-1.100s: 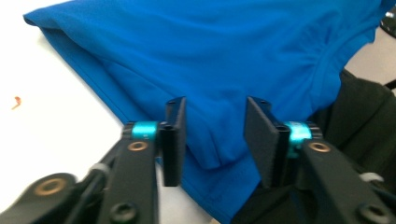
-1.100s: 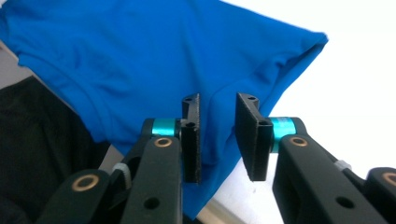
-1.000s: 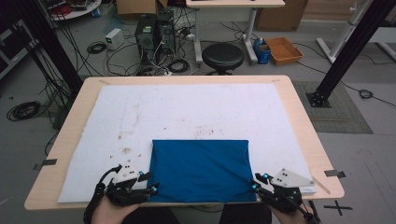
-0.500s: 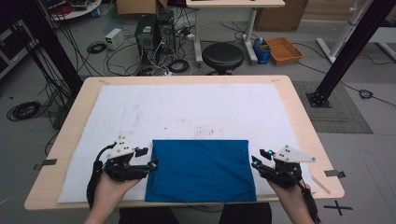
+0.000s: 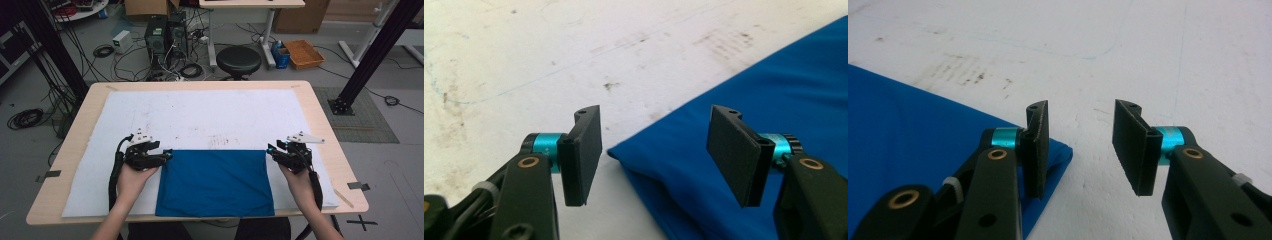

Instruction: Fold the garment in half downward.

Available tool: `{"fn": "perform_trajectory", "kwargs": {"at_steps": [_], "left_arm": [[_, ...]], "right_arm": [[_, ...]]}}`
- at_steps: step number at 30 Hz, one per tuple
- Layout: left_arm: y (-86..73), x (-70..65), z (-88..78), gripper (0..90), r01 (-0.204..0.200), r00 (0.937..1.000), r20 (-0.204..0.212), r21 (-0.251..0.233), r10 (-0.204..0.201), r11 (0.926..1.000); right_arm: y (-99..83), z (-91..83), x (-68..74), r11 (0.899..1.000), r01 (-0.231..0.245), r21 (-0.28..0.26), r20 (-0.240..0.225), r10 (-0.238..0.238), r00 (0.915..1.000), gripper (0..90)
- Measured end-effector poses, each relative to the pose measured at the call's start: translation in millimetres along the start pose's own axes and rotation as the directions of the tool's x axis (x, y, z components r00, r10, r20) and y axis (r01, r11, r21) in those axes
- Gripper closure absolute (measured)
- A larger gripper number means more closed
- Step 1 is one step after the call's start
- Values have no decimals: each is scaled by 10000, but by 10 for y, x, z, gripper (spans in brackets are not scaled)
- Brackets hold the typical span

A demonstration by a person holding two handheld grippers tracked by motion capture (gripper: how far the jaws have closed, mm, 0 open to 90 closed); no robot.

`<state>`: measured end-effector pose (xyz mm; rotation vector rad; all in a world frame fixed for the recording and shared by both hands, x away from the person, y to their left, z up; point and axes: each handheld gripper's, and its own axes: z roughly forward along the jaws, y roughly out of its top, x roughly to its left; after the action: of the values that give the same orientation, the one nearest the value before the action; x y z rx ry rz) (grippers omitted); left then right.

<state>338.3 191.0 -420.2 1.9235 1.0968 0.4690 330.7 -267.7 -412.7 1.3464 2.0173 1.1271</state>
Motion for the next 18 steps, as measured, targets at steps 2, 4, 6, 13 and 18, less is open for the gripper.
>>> {"fn": "perform_trajectory", "kwargs": {"at_steps": [2,4,6,13,18], "left_arm": [[-3,28,57,392,89,9998,-188,53,-88,9999],[-8,48,98,392,185,9994,-295,126,-182,9997],[-15,88,141,392,278,9988,-417,208,-269,9994],[-51,164,237,474,429,9990,106,537,-436,9976],[-72,192,287,518,476,9984,252,751,-497,9960]], "right_arm": [[6,62,17,9999,-16,144,111,15,9999,587],[6,116,34,9994,-97,325,260,88,9996,586],[6,186,60,9986,-118,524,304,103,9995,583],[-12,355,108,9938,51,1111,-19,-50,10000,570],[-47,430,51,9872,57,1591,-381,3,9993,610]]}}
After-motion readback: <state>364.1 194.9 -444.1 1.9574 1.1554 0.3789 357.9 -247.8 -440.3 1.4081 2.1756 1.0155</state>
